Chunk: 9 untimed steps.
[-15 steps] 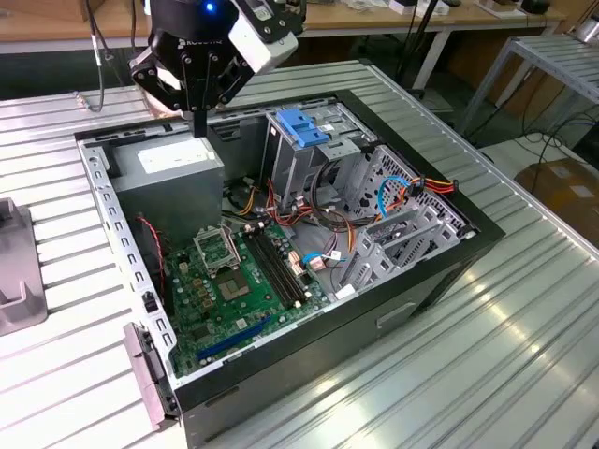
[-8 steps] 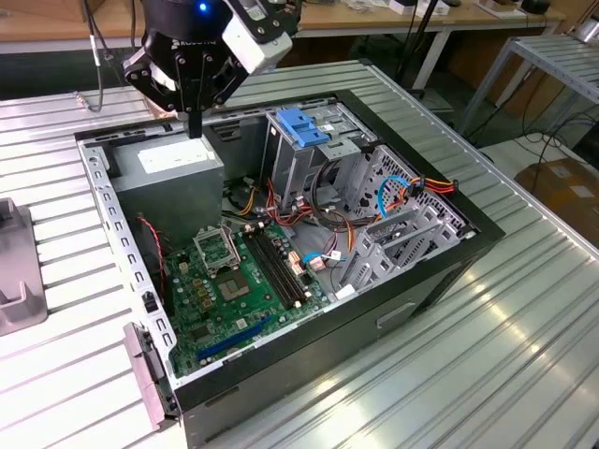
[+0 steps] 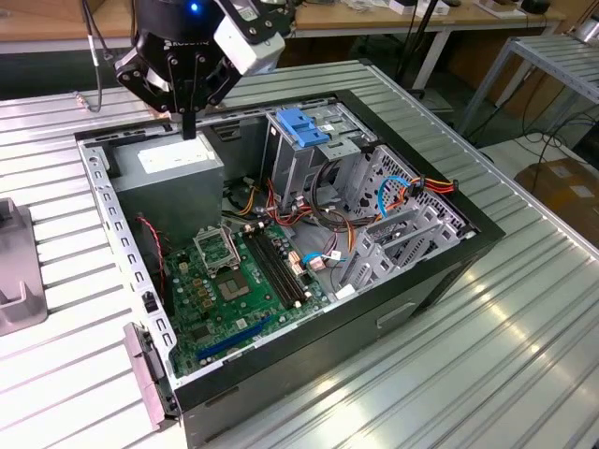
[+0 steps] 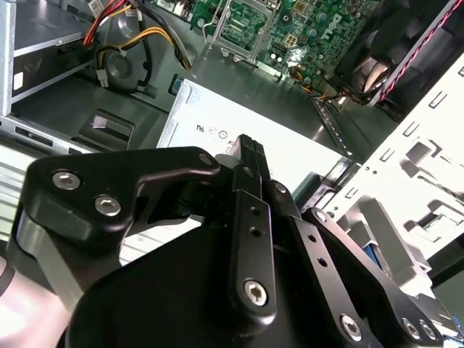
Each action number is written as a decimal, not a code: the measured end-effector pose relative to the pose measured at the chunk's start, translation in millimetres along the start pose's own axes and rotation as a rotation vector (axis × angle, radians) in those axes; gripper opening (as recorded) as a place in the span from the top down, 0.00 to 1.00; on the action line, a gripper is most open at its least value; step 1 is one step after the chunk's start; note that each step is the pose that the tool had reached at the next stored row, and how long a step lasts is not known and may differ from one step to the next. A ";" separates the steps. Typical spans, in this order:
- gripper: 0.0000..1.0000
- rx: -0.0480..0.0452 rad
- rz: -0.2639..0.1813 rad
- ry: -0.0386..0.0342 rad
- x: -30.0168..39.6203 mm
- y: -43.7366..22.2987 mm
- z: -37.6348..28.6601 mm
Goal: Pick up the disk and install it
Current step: 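Reach for the disk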
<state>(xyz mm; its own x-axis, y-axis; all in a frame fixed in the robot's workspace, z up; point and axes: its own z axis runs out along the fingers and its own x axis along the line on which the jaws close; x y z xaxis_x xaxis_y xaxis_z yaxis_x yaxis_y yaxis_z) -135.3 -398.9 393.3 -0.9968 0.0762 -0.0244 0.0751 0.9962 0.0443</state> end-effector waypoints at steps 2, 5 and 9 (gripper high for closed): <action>0.90 -0.0001 0.000 -0.0001 1.1 -0.1 0.0; 0.90 -0.0001 0.000 -0.0001 2.9 -0.2 0.0; 0.90 0.0000 0.000 0.0000 5.3 -0.4 -0.1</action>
<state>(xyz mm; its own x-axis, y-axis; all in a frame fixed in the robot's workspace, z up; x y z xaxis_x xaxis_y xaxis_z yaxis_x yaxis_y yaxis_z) -140.6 -398.9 393.3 -0.9968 0.0763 -0.0245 0.0751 0.9962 0.0444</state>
